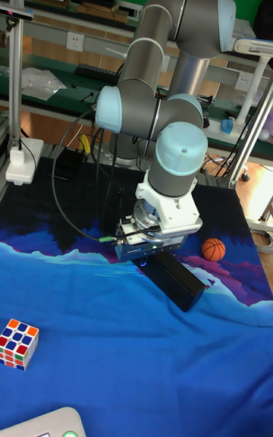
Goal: Turn the knob to decrease the volume of the speaker
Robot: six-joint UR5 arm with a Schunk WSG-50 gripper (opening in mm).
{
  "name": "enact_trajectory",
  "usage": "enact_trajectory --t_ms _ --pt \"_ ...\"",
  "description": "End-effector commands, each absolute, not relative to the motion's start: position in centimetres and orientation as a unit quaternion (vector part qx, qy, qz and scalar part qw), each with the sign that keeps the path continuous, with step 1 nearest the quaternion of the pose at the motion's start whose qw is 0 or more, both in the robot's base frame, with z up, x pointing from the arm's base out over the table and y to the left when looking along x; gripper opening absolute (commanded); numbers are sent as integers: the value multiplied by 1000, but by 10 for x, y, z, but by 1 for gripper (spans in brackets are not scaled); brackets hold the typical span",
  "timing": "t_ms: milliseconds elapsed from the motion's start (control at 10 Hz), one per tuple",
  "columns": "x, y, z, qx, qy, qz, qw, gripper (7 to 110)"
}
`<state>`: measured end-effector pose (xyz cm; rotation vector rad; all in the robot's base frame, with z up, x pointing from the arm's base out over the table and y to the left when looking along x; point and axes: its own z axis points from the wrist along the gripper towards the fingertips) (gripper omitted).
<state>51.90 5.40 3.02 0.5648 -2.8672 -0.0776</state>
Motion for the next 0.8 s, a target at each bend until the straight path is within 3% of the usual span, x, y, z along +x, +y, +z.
enact_trajectory --t_ms 0,700 --pt "517 54 30 189 -975 -29 111 7" --pt "513 56 28 189 -975 -32 114 7"
